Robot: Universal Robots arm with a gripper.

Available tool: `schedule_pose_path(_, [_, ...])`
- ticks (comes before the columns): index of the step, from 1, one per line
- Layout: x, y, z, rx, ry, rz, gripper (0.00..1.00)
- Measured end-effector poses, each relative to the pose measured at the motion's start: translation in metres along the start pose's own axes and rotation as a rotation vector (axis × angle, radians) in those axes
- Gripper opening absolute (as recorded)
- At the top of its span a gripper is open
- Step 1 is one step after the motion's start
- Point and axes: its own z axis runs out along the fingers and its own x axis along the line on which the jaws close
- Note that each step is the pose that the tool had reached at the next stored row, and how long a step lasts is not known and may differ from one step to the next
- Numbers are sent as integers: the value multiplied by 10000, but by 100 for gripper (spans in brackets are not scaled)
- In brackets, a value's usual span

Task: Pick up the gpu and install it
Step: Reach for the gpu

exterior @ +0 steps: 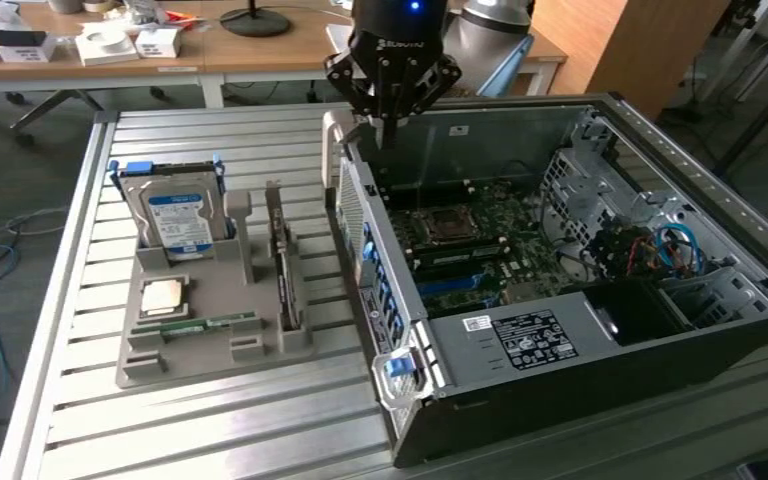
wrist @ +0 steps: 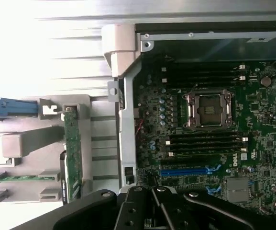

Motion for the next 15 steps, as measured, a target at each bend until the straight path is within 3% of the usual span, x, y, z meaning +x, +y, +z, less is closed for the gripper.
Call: schedule_pose_path(15, [312, 4, 0, 0, 0, -1, 11])
